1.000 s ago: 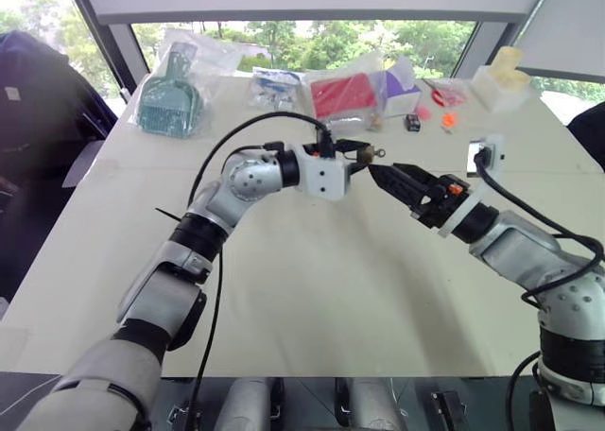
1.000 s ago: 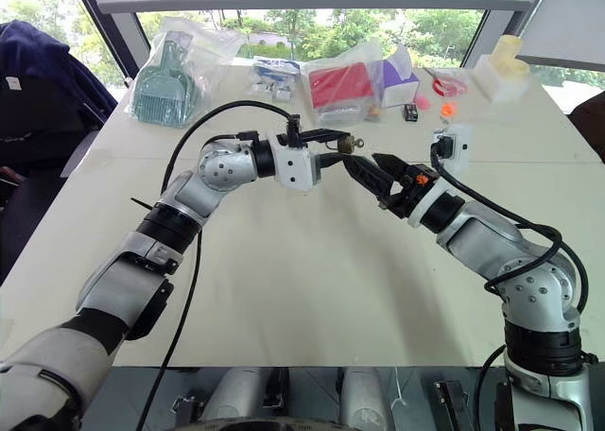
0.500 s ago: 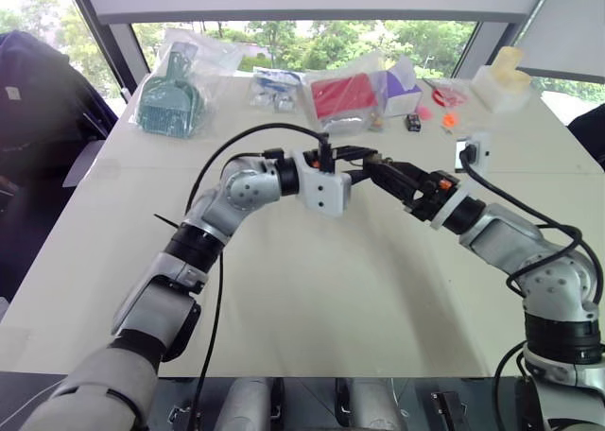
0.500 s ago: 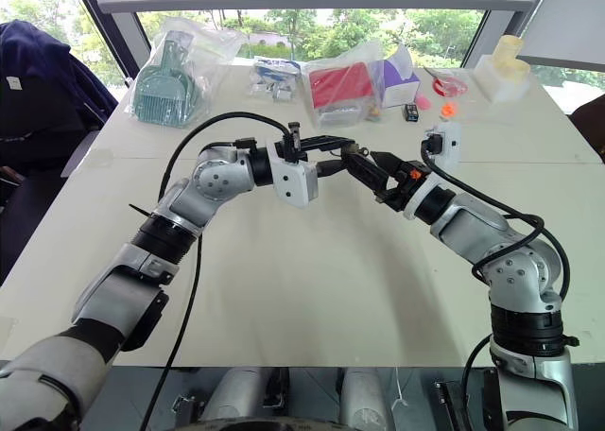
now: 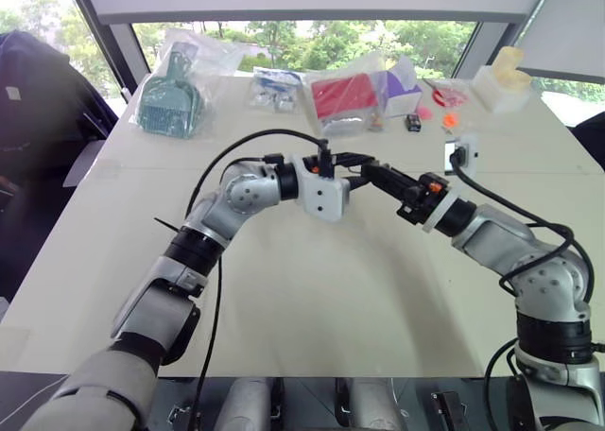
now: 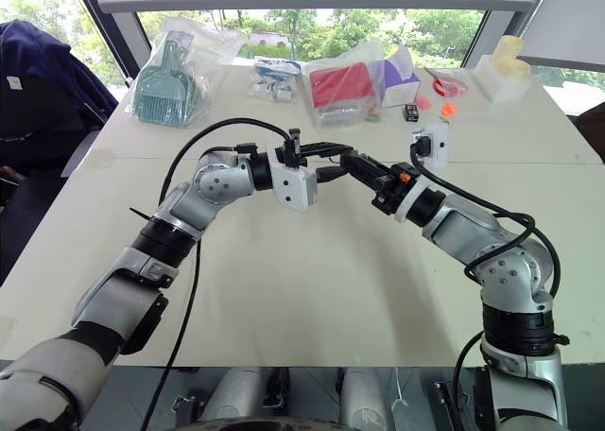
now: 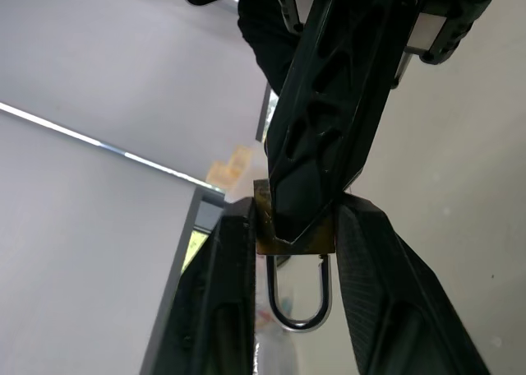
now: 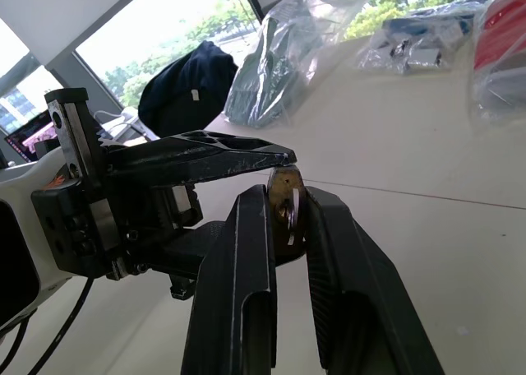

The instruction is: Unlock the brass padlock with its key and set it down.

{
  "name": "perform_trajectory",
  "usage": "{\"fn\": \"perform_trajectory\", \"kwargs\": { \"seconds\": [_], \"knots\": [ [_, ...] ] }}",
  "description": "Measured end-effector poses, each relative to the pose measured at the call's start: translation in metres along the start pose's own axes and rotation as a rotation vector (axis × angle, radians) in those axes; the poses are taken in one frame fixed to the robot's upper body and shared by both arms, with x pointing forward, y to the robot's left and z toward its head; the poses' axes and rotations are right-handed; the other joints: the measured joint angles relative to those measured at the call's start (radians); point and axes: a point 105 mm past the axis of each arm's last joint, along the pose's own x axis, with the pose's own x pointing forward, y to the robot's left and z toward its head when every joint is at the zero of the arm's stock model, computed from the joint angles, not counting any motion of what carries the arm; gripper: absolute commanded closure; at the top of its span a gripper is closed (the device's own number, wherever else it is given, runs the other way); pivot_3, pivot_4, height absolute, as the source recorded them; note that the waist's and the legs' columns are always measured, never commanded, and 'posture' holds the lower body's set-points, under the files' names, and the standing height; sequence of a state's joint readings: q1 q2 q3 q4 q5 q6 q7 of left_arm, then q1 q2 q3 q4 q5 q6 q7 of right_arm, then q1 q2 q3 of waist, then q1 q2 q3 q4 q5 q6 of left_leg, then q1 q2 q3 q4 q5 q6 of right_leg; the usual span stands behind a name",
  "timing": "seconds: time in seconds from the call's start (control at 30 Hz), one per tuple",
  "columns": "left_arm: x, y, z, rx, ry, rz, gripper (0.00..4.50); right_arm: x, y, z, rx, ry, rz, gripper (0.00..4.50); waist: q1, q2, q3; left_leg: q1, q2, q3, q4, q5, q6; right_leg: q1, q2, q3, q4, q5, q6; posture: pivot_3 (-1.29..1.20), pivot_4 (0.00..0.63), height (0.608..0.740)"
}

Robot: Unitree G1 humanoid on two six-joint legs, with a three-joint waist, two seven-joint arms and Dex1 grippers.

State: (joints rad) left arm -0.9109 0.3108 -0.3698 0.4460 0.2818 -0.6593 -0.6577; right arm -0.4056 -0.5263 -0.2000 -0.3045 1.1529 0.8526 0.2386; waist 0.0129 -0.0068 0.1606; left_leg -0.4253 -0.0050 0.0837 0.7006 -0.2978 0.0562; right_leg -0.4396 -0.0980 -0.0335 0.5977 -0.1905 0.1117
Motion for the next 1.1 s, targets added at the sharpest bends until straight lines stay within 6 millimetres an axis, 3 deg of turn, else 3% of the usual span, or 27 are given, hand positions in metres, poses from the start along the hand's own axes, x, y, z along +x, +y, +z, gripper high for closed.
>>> {"fn": "perform_trajectory", "kwargs": {
  "seconds": [0.1,0.13,0.23,0.37,0.5,0.57,0.9,1.1],
  "knots": [
    [-0.001,0.000,0.000,-0.018,-0.005,-0.009,0.30,0.000,-0.002,-0.002,0.009,0.007,-0.011,4.50,-0.001,0.000,0.000,0.000,0.000,0.000,0.000,0.000,0.000,0.000,0.000,0.000,0.000,0.000,0.000,0.00,0.150,0.740],
    [-0.001,-0.001,-0.001,-0.031,-0.002,-0.013,0.07,0.000,-0.003,-0.002,0.010,0.007,-0.014,4.50,-0.001,0.000,0.000,0.000,0.000,0.000,0.000,0.000,0.000,0.000,0.000,0.000,0.000,0.000,0.000,0.00,0.150,0.740],
    [-0.005,-0.002,-0.006,-0.106,0.022,-0.057,0.07,0.000,-0.006,-0.002,0.010,0.006,-0.028,4.50,-0.001,0.000,0.000,0.000,0.000,0.000,0.000,0.000,0.000,0.000,0.000,0.000,0.000,0.000,0.000,0.00,0.150,0.740],
    [-0.022,-0.002,-0.027,-0.315,0.117,-0.116,0.07,-0.003,-0.012,0.001,0.002,-0.004,-0.054,4.50,-0.003,0.000,0.000,0.000,0.000,0.000,0.000,0.000,0.000,0.000,0.001,0.000,0.000,0.000,0.000,0.00,0.150,0.740],
    [-0.030,0.023,-0.039,-0.578,0.138,-0.041,0.07,-0.005,-0.016,0.004,0.005,-0.016,-0.069,4.50,0.000,0.000,0.000,0.000,0.000,0.000,0.000,0.000,0.000,0.001,0.001,0.000,0.000,0.000,0.000,0.00,0.150,0.740],
    [-0.028,0.030,-0.038,-0.606,0.128,-0.025,0.07,-0.005,-0.015,0.004,0.006,-0.017,-0.067,4.50,-0.001,0.000,0.000,0.000,0.000,0.000,0.000,0.000,0.000,0.001,0.001,0.000,0.000,0.000,0.000,0.00,0.150,0.740],
    [-0.011,0.019,-0.041,-0.666,0.113,-0.024,0.07,-0.001,-0.010,0.004,0.017,-0.023,-0.046,4.50,-0.001,0.000,0.000,0.000,0.000,0.000,0.000,0.000,0.000,0.000,0.001,0.000,0.000,0.000,0.000,0.00,0.150,0.740],
    [-0.003,0.031,-0.045,-0.619,0.120,0.006,0.07,-0.001,0.001,0.004,0.008,-0.022,-0.013,4.50,-0.001,0.000,0.000,0.000,0.000,0.000,0.000,0.000,0.000,0.000,0.001,0.000,0.000,0.000,0.000,0.00,0.150,0.740]
  ]
}}
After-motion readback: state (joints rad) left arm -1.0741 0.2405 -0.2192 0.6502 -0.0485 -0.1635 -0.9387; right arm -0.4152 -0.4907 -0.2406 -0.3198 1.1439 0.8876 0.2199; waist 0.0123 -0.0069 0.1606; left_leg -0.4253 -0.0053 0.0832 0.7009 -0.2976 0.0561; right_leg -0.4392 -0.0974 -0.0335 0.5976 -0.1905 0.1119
